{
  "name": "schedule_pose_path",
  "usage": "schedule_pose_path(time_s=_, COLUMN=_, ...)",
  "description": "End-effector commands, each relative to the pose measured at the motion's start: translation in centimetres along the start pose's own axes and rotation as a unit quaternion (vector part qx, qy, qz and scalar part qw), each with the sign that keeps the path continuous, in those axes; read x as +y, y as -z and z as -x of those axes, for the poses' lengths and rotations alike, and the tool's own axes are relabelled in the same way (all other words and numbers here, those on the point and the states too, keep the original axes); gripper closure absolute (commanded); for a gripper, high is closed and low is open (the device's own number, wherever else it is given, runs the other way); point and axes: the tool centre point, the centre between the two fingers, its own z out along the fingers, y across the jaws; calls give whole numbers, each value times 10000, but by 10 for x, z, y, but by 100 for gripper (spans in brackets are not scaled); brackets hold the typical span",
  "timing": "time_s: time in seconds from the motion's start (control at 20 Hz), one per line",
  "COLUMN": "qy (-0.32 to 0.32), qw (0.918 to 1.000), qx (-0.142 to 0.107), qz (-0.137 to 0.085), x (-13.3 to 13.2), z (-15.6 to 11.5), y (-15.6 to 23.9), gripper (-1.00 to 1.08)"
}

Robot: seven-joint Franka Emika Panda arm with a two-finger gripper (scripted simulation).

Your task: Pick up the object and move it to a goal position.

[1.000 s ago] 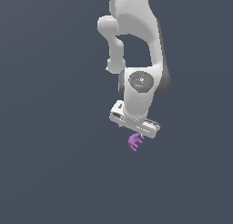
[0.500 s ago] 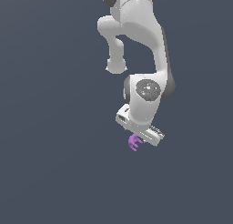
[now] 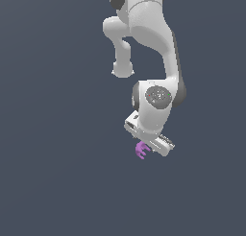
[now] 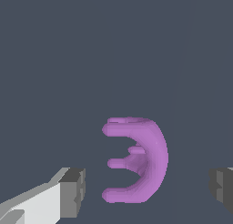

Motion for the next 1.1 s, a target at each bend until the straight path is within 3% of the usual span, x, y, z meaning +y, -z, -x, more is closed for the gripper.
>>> schedule_pose_path(time_s=0.0, qy=-1, qw=10000, qx=0, qz=0, x=0, z=0, y=-1, gripper=-92)
schedule_pose_path(time_s=0.5, qy=-21, qw=10000, qx=2, qz=-1, x=1, z=1, y=-45, gripper=-92)
schedule_pose_path(time_s=0.8, qy=-25, qw=10000, qx=2, qz=-1, x=0, z=0, y=-50, gripper=-92)
schedule_pose_path(time_s=0.85, qy=-25, qw=10000, qx=2, qz=-1, x=0, z=0, y=-50, gripper=108)
schedule_pose_path(time_s=1.05, qy=-25, qw=10000, qx=2, qz=-1, x=0, z=0, y=-50, gripper=108)
